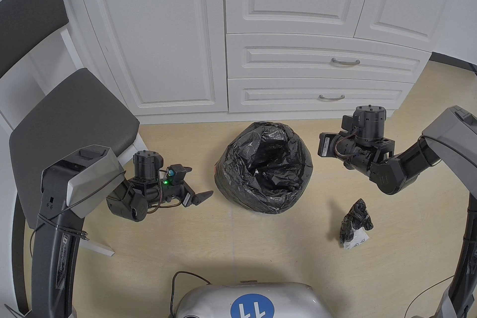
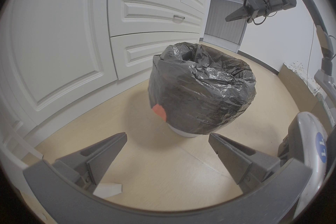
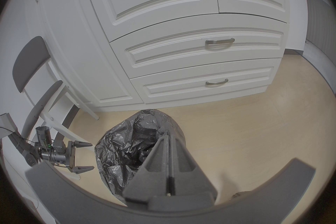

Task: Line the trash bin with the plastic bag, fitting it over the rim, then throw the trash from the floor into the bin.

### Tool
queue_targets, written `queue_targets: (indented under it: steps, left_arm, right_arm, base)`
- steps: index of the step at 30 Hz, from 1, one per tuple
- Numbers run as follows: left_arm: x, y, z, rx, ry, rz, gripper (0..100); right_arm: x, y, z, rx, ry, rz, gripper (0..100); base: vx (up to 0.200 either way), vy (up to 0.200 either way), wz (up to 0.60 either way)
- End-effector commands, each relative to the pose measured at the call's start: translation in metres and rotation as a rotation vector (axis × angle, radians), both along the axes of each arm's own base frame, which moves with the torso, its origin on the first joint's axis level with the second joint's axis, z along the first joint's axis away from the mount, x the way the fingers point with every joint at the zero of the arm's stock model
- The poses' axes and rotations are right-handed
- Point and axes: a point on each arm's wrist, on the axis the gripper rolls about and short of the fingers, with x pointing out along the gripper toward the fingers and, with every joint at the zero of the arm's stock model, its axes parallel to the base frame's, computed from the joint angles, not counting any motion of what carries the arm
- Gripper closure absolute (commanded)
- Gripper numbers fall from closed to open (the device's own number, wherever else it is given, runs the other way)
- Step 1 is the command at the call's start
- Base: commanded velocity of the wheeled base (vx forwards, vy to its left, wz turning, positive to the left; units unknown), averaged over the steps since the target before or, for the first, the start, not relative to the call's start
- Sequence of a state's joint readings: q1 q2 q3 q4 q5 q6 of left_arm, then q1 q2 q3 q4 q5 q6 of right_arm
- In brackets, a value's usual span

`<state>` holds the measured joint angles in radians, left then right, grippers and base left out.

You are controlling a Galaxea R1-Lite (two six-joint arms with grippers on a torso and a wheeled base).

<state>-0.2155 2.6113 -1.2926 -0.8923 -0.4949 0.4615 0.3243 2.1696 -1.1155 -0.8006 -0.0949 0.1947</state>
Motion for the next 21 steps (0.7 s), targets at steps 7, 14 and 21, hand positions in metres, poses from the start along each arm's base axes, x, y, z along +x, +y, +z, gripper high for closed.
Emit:
queue_targets:
  steps: [7,14,21]
  left_arm:
    - [0.011,-0.029,-0.009,-0.003,-0.01,-0.055,0]
    - [0.02,-0.045,-0.008,0.0,-0.002,-0.081,0]
    - [0.032,-0.051,-0.012,0.002,0.002,-0.085,0]
  right_arm:
    - [0.0,0.001,-0.002,-0.002,0.006,0.002,100]
    - [0.0,0.001,-0.003,-0.002,0.007,0.002,100]
    - [0.001,0.001,-0.004,-0.002,0.009,0.002,100]
  base:
    - [0.0,0.0,0.0]
    - [0.0,0.0,0.0]
    - [0.0,0.0,0.0]
